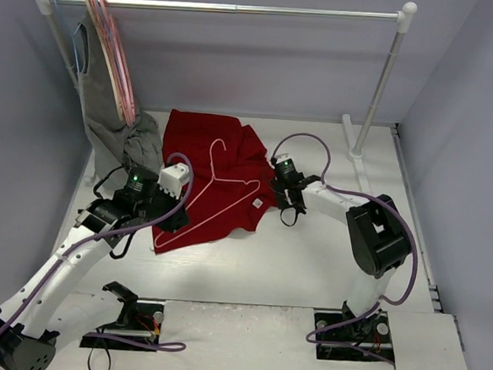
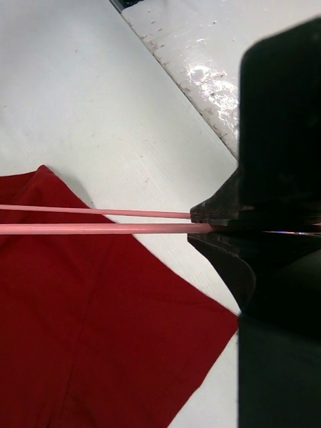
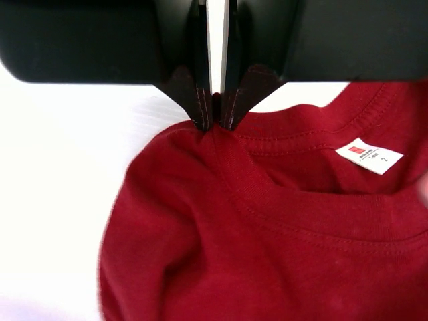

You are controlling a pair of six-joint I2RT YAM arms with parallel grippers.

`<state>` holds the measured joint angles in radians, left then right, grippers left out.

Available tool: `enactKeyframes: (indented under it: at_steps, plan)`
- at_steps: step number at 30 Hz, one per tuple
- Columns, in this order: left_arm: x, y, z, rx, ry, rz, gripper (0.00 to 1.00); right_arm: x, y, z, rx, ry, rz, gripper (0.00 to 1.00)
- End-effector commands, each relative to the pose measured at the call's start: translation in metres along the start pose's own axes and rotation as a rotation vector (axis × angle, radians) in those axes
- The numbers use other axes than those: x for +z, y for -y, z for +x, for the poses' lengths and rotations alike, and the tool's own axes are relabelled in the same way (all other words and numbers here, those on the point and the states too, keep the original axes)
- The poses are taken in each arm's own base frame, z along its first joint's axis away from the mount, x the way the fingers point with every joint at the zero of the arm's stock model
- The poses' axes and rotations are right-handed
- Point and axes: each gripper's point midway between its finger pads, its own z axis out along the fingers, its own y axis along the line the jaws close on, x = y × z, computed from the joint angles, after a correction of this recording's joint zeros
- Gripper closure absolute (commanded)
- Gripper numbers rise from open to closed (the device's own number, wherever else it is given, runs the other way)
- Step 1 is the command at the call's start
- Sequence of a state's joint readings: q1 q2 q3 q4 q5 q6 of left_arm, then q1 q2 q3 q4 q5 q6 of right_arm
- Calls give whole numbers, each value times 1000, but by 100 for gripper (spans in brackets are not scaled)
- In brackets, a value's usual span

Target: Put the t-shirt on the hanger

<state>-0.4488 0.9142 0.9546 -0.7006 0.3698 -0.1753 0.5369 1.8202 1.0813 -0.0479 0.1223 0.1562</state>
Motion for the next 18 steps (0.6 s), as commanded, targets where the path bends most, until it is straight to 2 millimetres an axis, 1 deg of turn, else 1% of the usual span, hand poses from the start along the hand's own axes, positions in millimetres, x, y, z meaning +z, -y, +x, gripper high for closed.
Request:
enactKeyframes:
  at_steps: [1, 3, 5, 9, 13, 18]
  plan:
    - [-1, 11, -23, 54, 99, 45, 100, -31, 9, -49, 17, 120, -19, 99]
    - [2, 15, -23, 65, 105, 55, 100, -34, 10, -49, 14, 111, -23, 100]
    - [5, 18, -22, 74, 101, 66, 100, -40, 11, -55, 16, 124, -29, 100]
    - [12, 23, -22, 89, 99, 74, 100, -47, 12, -59, 14, 134, -40, 100]
    - [19, 27, -25, 114, 116, 73, 100, -50, 9, -62, 7, 131, -59, 100]
    - [29, 35, -23, 144, 109, 77, 100, -56, 3, -68, 10, 135, -96, 100]
